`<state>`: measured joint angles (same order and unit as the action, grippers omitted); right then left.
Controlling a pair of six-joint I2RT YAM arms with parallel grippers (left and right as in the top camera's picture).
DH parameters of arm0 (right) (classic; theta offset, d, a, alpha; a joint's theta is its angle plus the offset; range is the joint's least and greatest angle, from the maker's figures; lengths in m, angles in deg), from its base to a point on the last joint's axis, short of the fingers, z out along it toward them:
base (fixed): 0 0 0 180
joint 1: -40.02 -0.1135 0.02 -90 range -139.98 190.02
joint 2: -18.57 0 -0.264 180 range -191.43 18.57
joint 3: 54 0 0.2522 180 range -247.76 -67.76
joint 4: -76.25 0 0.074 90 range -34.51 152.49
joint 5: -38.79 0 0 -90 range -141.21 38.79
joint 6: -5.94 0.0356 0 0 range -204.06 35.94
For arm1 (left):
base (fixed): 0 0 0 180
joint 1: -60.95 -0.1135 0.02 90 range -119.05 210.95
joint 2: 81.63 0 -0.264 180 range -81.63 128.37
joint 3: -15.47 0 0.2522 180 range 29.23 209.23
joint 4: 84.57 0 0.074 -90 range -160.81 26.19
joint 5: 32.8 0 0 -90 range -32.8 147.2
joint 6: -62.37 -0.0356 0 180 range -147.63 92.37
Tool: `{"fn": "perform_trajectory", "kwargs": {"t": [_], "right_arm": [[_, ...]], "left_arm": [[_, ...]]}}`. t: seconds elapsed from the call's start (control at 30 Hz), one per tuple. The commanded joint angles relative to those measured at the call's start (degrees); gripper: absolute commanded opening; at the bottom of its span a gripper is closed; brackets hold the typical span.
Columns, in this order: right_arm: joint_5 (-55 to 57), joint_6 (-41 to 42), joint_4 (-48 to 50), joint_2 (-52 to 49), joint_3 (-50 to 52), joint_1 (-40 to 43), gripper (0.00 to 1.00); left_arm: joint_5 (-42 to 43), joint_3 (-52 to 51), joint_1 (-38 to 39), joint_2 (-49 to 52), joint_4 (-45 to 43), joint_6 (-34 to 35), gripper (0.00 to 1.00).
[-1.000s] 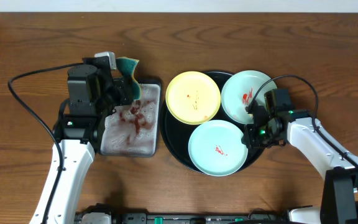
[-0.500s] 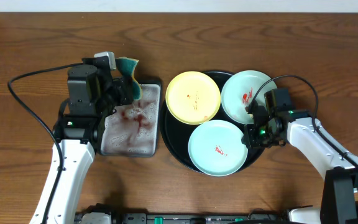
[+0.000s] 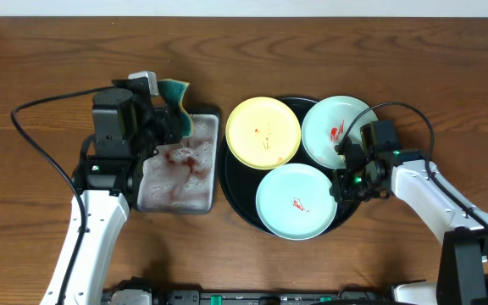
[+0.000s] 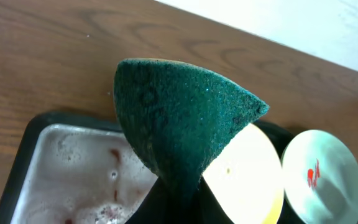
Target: Clean dirty plates on tray and stack at the side
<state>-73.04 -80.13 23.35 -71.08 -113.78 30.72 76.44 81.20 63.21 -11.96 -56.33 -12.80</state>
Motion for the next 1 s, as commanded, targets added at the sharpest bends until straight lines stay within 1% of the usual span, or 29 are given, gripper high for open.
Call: {"fn": "perform_trajectory", "kwargs": {"t": [0.0,0.17,0.33,0.43,0.53,0.63,0.7,0.8,0.9,0.97], "right_arm": [[-0.3,0.3,0.2,-0.3,-0.6,-0.5,0.01],[-0.3,0.8,0.1,-0.3,-0.6,-0.5,0.01],[-0.3,0.8,-0.2,-0.3,-0.6,-0.5,0.01],[-0.2,0.7,-0.7,-0.3,-0.6,-0.5,0.01],[-0.2,0.8,-0.8,-0.3,-0.6,-0.5,0.01],[-0.3,2.6,-0.7,-0.3,-0.6,-0.6,0.01],[-0.2,2.9,-0.7,-0.3,-0.6,-0.5,0.01],[-0.3,2.9,-0.7,-0.3,-0.6,-0.5,0.01],[-0.3,2.9,-0.7,-0.3,-0.6,-0.5,0.01],[-0.3,2.9,-0.7,-0.3,-0.6,-0.5,0.01]], "left_arm": [[-2.6,-0.5,0.8,1.6,3.0,0.0,0.07],[-9.7,-0.5,4.0,8.6,13.4,-0.1,0.07],[-9.6,-0.4,5.3,15.3,19.3,-0.1,0.07],[-9.3,1.0,5.3,15.4,22.1,-0.2,0.07],[-7.8,4.7,5.9,13.9,24.8,-1.7,0.07],[-7.6,8.9,9.1,12.8,26.8,-1.6,0.07],[-7.6,10.1,12.8,12.7,26.3,-0.8,0.07],[-7.4,10.0,19.7,13.3,23.6,3.4,0.07],[-4.7,10.0,27.3,15.0,18.4,7.6,0.07],[-4.7,10.0,32.2,16.7,14.0,10.0,0.07]]}}
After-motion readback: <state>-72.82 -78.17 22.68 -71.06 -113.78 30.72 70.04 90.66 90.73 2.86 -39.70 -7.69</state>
